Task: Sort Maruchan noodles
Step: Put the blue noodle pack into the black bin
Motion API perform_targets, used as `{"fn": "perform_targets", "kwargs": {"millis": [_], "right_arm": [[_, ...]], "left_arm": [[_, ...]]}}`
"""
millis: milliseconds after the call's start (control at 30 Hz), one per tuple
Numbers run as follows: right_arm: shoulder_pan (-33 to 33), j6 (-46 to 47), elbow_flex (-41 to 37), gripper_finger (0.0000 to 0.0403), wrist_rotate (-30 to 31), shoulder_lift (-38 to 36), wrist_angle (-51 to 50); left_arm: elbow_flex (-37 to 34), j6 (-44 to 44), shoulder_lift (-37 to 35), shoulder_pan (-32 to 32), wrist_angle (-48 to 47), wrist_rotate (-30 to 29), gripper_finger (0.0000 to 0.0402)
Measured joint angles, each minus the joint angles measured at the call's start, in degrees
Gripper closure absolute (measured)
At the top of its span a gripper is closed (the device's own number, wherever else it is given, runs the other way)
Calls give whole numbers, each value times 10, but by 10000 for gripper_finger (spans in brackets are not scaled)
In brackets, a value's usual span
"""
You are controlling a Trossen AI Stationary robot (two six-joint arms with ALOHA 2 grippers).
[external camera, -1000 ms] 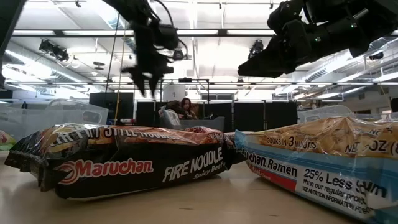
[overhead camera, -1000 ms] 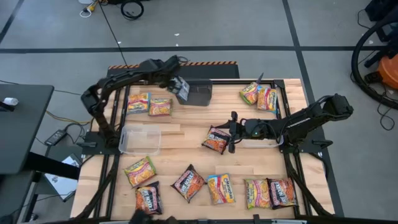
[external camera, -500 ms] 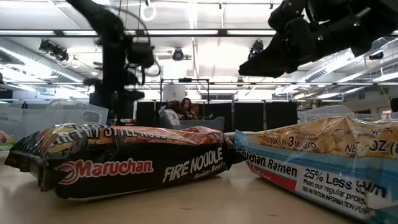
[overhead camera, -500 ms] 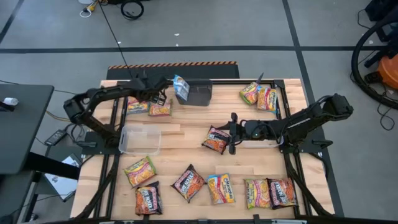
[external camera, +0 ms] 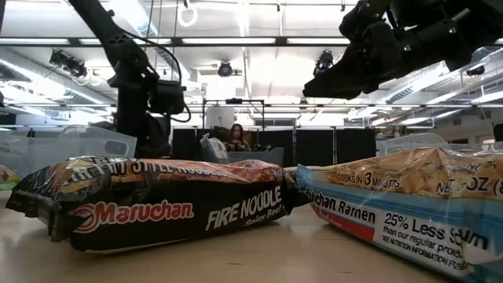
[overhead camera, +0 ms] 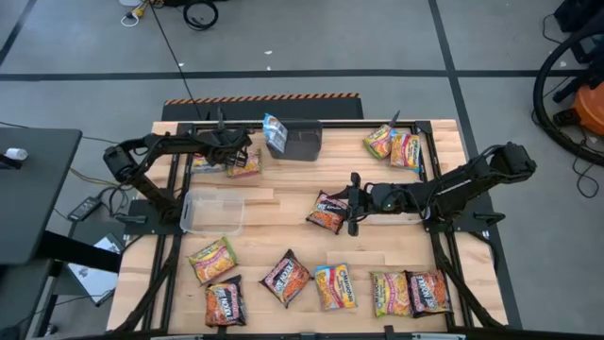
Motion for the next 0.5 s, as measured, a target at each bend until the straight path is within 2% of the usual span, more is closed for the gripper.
{"fn": "perform_targets", "kwargs": {"millis": [267,500], "right_arm": [[0,-4,0,229,-1,0,0],[-5,-17,0,229,-1,0,2]], "left_arm": [[-2,0,3,-34,0,-10,221],[-1,0,3,-92,-8,-43,221]]}}
